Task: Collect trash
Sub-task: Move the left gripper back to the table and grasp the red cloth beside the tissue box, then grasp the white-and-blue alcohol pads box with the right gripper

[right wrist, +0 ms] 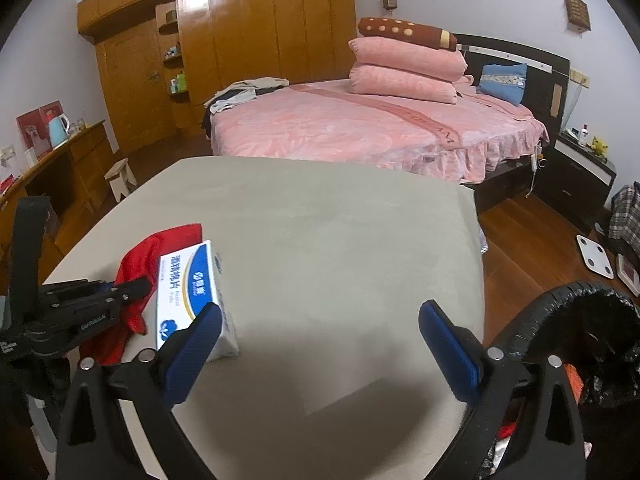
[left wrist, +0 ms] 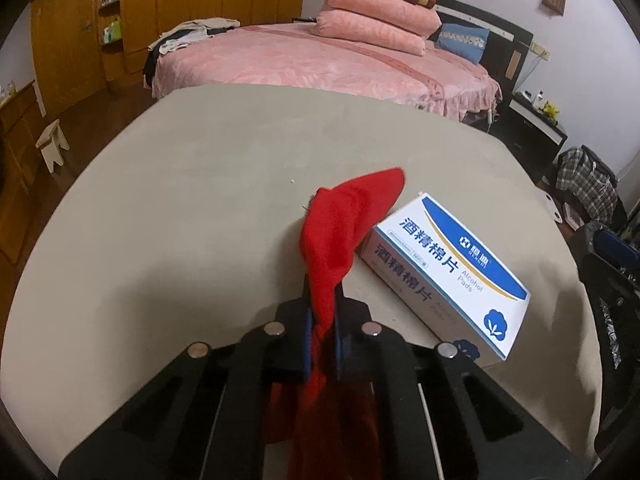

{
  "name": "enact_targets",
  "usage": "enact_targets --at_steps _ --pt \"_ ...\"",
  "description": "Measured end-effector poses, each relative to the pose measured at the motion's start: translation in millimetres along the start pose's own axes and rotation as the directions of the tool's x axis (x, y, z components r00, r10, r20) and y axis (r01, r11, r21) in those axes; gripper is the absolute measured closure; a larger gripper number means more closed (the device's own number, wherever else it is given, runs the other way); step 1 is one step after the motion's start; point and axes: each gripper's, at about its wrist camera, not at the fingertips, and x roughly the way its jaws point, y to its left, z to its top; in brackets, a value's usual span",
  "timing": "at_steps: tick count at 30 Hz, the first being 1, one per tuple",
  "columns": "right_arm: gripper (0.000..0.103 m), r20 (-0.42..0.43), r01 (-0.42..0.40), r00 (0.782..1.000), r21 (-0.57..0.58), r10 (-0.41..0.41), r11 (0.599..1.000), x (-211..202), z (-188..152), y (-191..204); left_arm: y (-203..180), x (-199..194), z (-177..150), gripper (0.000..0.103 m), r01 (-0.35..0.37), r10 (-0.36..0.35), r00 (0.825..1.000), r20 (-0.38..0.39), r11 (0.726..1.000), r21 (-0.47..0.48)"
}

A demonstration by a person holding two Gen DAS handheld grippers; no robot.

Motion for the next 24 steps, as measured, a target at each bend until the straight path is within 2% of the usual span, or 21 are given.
enact_targets --at_steps 14,18,24 --pt "0.006 -0.046 -0.113 0.993 -0.066 0.11 0.991 28 5 50 29 -27 -2 0.096 -0.074 0.075 0.997 0.032 0.997 -0.026" --pt "0.006 -0.075 -0.122 0.99 -0.09 0.115 0.988 41 3 66 36 -29 -4 0.096 -0.079 0.08 0.996 0.03 0.996 -0.033" --pt "0.014 -0.128 -0.123 0.986 -0.124 0.107 0.985 59 1 78 41 -30 -7 0.096 -0.075 0.076 0.997 0.032 0.996 -0.042"
